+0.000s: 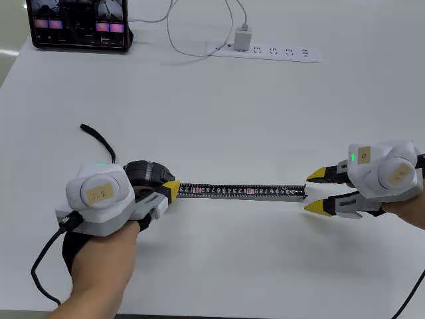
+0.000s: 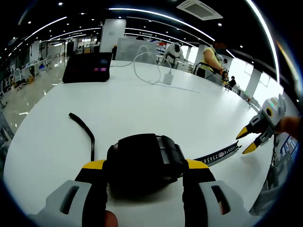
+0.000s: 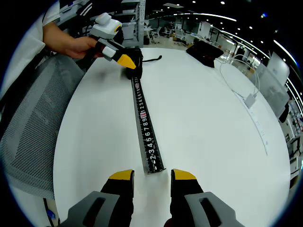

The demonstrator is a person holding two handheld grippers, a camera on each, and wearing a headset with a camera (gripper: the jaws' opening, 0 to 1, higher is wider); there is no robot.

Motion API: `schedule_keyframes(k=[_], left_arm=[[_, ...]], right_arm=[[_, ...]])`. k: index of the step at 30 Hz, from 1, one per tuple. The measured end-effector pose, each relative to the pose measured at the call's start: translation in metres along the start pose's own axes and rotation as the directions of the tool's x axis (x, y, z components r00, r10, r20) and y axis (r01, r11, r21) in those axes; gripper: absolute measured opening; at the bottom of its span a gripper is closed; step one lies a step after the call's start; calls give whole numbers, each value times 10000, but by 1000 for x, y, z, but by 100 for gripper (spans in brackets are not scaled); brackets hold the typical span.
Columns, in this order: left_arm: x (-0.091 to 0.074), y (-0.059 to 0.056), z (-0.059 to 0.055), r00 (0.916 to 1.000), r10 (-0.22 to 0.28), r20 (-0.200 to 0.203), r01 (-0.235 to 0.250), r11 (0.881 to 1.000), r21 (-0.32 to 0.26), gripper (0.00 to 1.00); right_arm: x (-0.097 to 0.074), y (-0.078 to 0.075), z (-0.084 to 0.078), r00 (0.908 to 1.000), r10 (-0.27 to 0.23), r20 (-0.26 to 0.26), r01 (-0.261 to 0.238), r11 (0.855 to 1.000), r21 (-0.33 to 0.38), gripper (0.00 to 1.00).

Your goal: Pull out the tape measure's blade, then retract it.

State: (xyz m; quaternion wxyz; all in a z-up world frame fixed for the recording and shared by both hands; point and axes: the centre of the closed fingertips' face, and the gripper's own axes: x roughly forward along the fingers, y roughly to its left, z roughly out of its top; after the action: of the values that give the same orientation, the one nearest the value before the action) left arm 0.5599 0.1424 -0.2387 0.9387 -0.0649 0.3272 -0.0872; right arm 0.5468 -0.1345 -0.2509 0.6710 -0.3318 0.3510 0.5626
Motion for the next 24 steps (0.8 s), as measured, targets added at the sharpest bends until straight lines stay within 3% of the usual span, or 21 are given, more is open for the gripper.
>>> schedule_keyframes(k=[24], left_arm=[[-1,0,0,10000,-25,-5,25,10000,-21,60]], right_arm=[[12,-4,-3,9942,858,-647,-908,9927,-792,13]])
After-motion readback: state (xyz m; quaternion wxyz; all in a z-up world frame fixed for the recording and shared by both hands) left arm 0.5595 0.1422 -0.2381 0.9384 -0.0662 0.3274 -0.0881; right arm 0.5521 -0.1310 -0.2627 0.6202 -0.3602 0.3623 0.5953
